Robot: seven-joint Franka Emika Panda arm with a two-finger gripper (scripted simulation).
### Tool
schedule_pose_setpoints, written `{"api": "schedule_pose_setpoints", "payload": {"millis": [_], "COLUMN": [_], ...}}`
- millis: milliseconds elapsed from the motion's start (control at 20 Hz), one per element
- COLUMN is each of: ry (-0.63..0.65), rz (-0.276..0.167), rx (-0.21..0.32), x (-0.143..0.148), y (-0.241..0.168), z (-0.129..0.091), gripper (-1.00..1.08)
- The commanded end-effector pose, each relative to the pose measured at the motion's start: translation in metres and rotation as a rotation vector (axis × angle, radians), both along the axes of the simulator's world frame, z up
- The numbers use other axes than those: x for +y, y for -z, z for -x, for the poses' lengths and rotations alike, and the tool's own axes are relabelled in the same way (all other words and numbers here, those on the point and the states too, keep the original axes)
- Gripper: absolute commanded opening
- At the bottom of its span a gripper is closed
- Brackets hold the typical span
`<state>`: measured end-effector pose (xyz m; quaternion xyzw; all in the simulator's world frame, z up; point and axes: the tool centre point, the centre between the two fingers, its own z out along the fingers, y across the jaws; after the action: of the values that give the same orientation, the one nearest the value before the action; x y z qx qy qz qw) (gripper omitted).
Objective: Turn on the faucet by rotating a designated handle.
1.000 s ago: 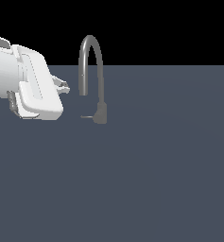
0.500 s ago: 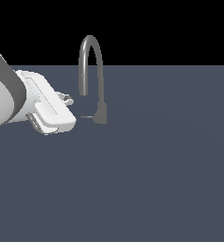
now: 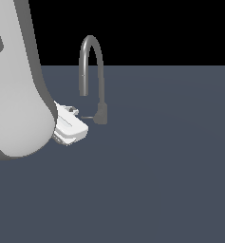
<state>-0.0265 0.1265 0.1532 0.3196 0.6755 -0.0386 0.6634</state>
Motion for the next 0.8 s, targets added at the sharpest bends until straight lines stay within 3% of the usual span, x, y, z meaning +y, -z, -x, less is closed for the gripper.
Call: {"api": "schedule_pose_setpoints", "payload": {"millis": [0, 750], "ry": [-0.041, -0.267], "rz": [0.043, 0.29], "rx": [0.001, 0.01], "x": [-0.002, -0.022], "y": [0.01, 0.063], "z": [-0.003, -0.026], "gripper": [-1.0, -1.0]}}
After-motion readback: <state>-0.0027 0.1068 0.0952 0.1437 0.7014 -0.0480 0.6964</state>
